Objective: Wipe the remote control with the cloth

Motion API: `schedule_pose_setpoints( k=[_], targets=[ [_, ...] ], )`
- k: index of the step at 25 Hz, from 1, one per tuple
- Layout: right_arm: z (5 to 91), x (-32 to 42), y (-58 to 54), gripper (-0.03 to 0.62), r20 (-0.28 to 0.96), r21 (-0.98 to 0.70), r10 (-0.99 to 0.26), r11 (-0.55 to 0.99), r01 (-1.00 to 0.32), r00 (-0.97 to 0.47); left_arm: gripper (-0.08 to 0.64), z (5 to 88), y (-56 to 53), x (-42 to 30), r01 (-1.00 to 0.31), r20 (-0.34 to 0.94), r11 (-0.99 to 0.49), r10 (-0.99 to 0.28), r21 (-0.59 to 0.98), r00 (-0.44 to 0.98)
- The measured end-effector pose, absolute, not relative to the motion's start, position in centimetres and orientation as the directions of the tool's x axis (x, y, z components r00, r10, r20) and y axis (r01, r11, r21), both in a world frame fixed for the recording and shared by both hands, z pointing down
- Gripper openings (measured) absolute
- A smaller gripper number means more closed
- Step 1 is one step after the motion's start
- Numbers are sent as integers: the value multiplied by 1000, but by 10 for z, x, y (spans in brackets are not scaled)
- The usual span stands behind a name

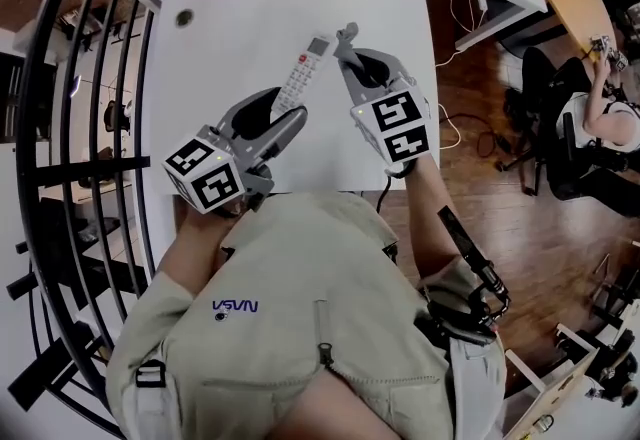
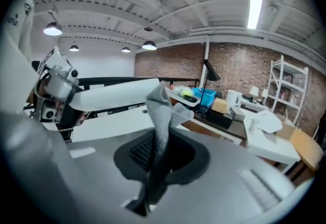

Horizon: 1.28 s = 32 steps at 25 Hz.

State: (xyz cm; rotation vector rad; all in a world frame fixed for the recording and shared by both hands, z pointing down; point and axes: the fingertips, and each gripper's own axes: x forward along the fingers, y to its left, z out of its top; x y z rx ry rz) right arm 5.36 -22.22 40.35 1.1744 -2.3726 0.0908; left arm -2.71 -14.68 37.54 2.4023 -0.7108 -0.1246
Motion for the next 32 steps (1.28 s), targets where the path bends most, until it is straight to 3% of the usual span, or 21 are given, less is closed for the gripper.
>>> schedule_pose_setpoints(
  k=[8,17,20,25,32],
  targets=[
    [384,11,-206,23,329,284,-693,721,-632,-642,244,365,-142,-17,-420,53,-676,-492,605,869],
    [400,-34,-147,23,354,404,-568,809,-426,-743,244,364,-149,-20,-445,53,-664,-522,601,851],
    [402,-22,-155,23,355,393,-605,789,-473,-713,244,366,-148,-20,-450,58,-665,-523,595,850],
    [387,44,-209,23,324,296,-781,620,-726,-535,244,369,-141,-16,-447,65,-673,-512,590,857],
    [378,14,-185,23,302,367,-722,691,-623,-623,244,370,-142,-20,-464,70,-669,-526,580,847]
  ],
)
